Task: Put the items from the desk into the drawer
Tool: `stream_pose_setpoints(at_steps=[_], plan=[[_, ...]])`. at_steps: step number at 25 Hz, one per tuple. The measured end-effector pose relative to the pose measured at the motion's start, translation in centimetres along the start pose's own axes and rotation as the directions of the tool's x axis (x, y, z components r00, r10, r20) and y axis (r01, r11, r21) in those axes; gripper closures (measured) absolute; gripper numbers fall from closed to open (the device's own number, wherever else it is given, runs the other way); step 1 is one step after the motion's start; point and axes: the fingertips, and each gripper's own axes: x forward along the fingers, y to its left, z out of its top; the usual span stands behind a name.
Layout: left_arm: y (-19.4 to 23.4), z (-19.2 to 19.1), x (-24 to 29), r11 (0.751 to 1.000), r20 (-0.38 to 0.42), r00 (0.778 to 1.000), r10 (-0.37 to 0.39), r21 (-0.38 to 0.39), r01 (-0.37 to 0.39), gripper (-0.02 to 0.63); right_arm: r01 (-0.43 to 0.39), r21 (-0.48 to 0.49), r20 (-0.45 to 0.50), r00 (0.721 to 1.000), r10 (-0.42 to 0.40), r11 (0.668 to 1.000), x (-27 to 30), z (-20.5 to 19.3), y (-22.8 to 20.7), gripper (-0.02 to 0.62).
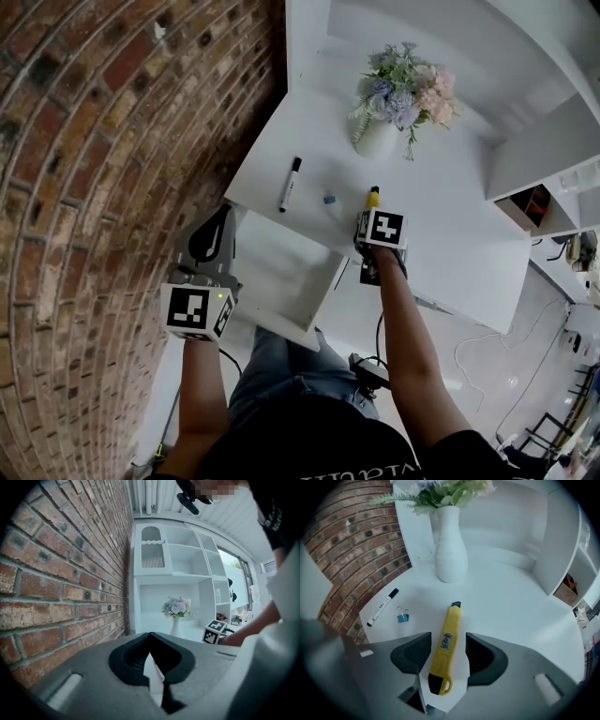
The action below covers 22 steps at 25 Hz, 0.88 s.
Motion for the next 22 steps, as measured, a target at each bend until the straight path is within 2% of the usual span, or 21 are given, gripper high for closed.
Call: stream_pose_setpoints(at_steps=[5, 10, 12, 17, 22], plan=[[1.4, 0.6, -0.1, 1.000, 0.022, 1.000, 0.003, -0.021, -0.003, 0.604, 0.022, 0.025, -0.099, 0.995, -0.019, 0.999, 1.1, -0.6, -0.4, 0.350], [1.4, 0.8, 0.0, 0.999, 0.029, 0.999, -0.019, -0.025, 0.020, 0.604, 0.010, 0.021, -0.218, 0.976, -0.005, 1.000, 1.1, -0.9, -0.1, 0.360], [1.3, 0.7, 0.0, 0.999, 0.029, 0.999, -0.030, -0.027, 0.031, 0.604, -0.004, 0.030, -0.229, 0.973, 0.011, 1.000, 1.2, -0.8, 0.5, 0.462], [0.9, 1.2, -0.3, 0.997, 0.043, 0.997, -0.065, -0.026, 0.066, 0.604, 0.000, 0.024, -0.196, 0.981, 0.004, 1.000, 1.3, -0.4, 0.7, 0.469], [0.6, 2.7, -0.4, 0.994, 0.073, 0.992, -0.105, -0.002, 0.105, 0.604, -0.018, 0.107, -0.196, 0.980, 0.039, 0.994, -0.7, -1.6, 1.4, 0.469]])
